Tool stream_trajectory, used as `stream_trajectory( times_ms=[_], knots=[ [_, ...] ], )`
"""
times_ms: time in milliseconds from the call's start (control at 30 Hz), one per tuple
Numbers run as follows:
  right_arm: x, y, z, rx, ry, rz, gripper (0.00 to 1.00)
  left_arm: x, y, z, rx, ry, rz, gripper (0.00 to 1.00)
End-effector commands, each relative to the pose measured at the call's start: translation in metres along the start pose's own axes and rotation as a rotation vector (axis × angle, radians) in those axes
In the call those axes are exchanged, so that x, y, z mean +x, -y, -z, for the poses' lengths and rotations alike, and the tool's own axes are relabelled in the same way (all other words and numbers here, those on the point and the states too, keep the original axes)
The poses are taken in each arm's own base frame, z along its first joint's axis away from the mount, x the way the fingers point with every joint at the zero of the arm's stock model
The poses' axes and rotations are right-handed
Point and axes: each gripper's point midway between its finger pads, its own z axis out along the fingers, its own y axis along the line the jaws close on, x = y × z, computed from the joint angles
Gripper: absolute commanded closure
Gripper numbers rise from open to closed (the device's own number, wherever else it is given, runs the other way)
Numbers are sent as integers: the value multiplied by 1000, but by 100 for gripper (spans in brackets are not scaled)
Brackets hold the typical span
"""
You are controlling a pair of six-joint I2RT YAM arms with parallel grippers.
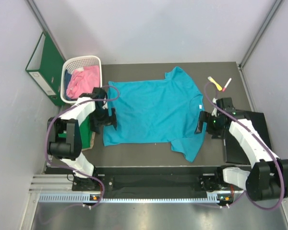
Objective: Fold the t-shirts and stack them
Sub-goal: Flatten out the tshirt
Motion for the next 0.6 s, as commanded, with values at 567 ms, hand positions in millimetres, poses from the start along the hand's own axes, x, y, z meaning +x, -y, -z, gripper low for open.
stream_trajectory(
  times_ms=[567],
  knots=[
    [93,-14,-45,-39,-260,-92,19,44,-5,-9,4,-68,83,22]
  ],
)
